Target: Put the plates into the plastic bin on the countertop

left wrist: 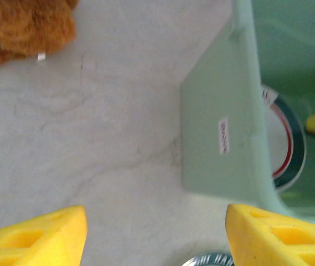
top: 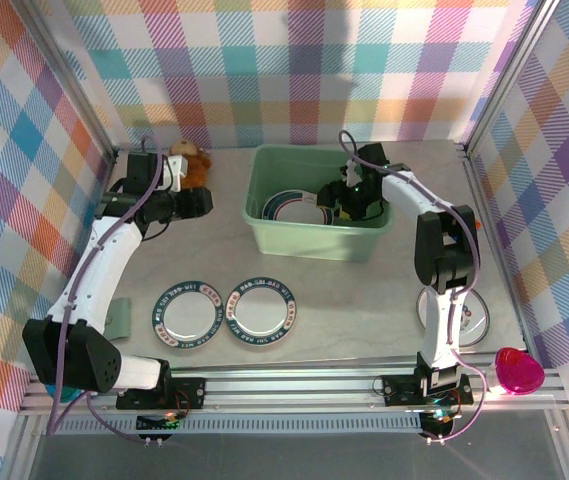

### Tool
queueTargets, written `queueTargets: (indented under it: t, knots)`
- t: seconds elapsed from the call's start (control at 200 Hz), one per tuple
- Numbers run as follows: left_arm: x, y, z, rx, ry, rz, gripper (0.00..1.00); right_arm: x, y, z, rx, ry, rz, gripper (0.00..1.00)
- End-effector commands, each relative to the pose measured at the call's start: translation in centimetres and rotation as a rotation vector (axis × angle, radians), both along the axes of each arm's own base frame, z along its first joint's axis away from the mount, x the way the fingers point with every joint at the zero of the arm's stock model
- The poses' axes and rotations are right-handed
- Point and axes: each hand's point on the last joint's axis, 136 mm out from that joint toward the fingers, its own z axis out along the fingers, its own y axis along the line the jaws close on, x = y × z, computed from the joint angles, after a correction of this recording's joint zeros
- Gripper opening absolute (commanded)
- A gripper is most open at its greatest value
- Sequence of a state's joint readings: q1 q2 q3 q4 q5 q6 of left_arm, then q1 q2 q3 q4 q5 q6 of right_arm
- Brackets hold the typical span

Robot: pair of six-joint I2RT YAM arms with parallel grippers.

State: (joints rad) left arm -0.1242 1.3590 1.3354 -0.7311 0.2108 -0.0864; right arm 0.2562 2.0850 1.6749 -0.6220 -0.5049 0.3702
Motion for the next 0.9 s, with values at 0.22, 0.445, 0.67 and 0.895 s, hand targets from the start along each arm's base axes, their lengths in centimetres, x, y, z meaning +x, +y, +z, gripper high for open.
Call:
queueTargets:
  t: [0.22, 0.445, 0.67, 0.895]
  knots:
    - [-7.6, -3.7, -7.4, -0.107, 0.320, -0.263, 0.65, 0.8, -2.0, 10.0, -0.148, -0.302, 0.020, 0.83]
    - [-8.2, -6.4, -12.2, -0.061, 0.378, -0.381, 0.65, 0.4, -3.0, 12.3, -0.191, -0.365, 0.009, 0.84]
    - [-8.9, -8.7, -16.7, 0.043, 0.475, -0.502, 0.66, -1.1, -3.3, 13.6, -0.172, -0.400, 0.003, 0.86]
    - [-8.4, -8.3, -18.5, 0.144, 0.453, -0.537, 0.66, -2.4, -4.1, 13.8, -0.193, -0.407, -0.005, 0.88]
